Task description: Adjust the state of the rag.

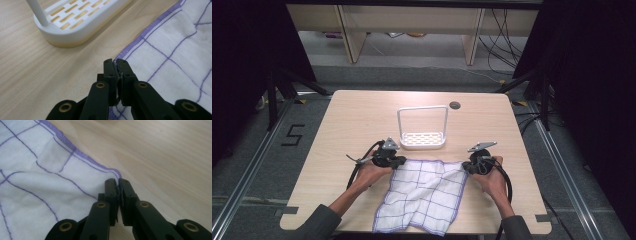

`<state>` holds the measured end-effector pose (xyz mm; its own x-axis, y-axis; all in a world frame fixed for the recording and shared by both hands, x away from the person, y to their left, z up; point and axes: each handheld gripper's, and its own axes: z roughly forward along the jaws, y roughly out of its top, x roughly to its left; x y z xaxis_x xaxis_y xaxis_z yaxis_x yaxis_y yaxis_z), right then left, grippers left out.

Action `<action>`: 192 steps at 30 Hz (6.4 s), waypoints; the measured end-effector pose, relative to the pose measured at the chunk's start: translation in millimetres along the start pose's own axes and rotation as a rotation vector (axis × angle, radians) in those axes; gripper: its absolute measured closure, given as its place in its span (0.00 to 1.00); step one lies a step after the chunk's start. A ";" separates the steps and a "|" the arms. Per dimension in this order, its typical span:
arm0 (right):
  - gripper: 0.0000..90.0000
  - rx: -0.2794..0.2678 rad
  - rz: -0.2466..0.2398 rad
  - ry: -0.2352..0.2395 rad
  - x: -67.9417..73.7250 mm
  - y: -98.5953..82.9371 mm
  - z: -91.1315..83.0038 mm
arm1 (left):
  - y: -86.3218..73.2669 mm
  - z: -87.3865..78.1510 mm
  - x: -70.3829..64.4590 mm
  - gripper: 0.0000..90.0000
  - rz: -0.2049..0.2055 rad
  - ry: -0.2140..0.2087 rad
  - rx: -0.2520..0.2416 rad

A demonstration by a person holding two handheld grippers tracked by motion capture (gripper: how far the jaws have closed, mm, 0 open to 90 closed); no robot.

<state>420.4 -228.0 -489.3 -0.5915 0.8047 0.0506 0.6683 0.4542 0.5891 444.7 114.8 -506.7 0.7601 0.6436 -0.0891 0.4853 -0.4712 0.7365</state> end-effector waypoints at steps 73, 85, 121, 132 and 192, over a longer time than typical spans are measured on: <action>0.58 -0.181 -0.068 -0.006 54.5 -61.0 -86.5 | -60.1 -108.0 -42.7 0.45 0.026 -0.083 -0.115; 0.53 -0.076 -0.033 -0.012 43.8 -23.9 -37.7 | -49.0 -60.5 -10.7 0.41 0.004 -0.020 0.015; 0.96 -0.005 -0.204 0.029 48.3 28.2 3.9 | -69.7 -68.2 -42.9 0.94 0.059 -0.127 0.004; 0.95 0.043 -0.390 0.086 85.5 96.0 46.1 | -100.6 -91.9 -77.3 0.93 0.014 -0.229 -0.003; 0.50 0.005 0.066 -0.047 60.6 7.1 16.2 | 41.9 54.0 -23.7 0.68 0.040 -0.091 0.045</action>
<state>396.6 -169.9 -495.1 -0.5246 0.8498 0.0511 0.7073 0.4016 0.5817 470.3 47.2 -509.9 0.8143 0.5675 -0.1220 0.4711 -0.5234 0.7100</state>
